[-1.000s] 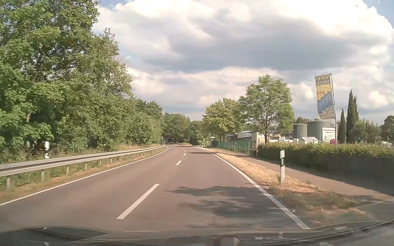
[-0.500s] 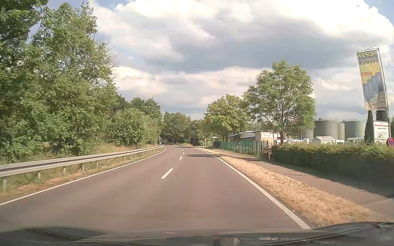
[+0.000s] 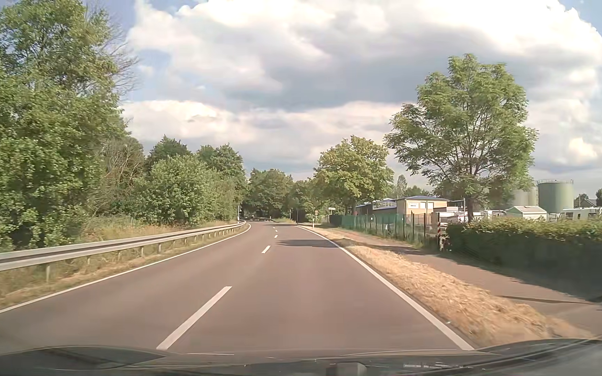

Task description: Follow the waypoints while adhering to traffic rules and regulations

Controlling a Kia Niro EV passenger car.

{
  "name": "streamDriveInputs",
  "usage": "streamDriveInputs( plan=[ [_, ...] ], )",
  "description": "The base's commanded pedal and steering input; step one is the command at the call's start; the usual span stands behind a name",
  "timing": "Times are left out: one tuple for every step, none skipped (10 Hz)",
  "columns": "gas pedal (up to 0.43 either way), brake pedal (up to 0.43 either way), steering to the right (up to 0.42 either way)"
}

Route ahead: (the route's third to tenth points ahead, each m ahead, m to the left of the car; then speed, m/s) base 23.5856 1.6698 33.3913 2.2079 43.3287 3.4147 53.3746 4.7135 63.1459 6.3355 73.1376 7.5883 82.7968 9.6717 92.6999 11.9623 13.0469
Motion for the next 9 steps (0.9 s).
streamDriveInputs(
  plan=[
    [0.268, 0.0, -0.005],
    [0.268, 0.0, -0.005],
    [0.268, 0.0, -0.006],
    [0.268, 0.0, -0.007],
    [0.268, 0.0, -0.008],
    [0.268, 0.0, -0.008],
    [0.268, 0.0, -0.008],
    [0.268, 0.0, -0.009],
    [0.26, 0.0, -0.009]
  ],
)
